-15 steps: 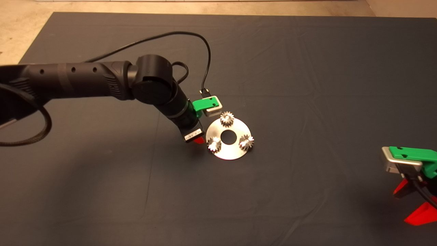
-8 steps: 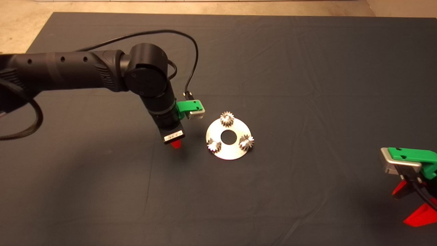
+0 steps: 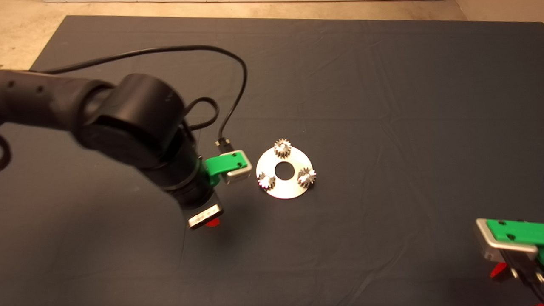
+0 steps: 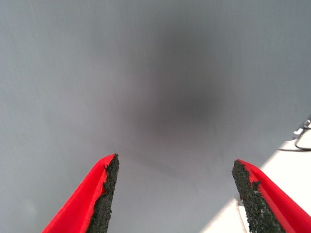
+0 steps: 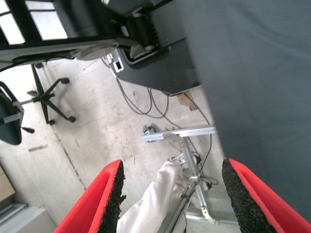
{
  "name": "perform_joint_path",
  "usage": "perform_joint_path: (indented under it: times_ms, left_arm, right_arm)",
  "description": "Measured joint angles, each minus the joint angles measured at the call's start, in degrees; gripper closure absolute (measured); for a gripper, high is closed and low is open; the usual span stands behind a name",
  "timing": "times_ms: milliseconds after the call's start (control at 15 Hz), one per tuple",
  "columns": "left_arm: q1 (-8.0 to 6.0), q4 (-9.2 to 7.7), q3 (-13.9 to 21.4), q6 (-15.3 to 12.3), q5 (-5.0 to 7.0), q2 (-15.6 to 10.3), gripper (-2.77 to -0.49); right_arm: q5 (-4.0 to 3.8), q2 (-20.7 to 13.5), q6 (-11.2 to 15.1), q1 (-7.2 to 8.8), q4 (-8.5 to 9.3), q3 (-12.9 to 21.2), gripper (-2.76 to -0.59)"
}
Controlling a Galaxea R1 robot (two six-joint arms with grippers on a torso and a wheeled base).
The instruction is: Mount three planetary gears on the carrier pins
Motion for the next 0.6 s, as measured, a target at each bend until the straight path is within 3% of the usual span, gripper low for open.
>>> perform_joint_path:
  times_ms: [133, 333, 400, 533, 600]
  left_arm:
    - [-0.05, 0.33, 5.46, -3.94, 0.17, -1.64, -1.62]
    - [-0.73, 0.89, 14.54, -14.43, -0.17, -2.64, -1.62]
    - [-0.85, 1.15, 16.12, -16.55, -0.16, -3.24, -1.62]
    - [-0.83, 1.7, 17.47, -19.12, 0.05, -4.07, -1.62]
    - [-0.83, 1.82, 18.04, -20.34, 0.0, -4.09, -1.62]
  right_arm:
    - [-0.08, 1.23, 6.35, 0.02, -2.17, 1.65, -1.48]
    - [-0.59, 6.14, 12.53, -0.17, -6.36, 2.92, -1.48]
    - [-0.83, 9.08, 15.36, -0.78, -9.06, 3.03, -1.48]
    - [-2.22, 16.48, 21.63, -3.04, -15.15, 3.02, -1.48]
    - [-3.12, 20.4, 25.35, -5.5, -18.6, 3.03, -1.48]
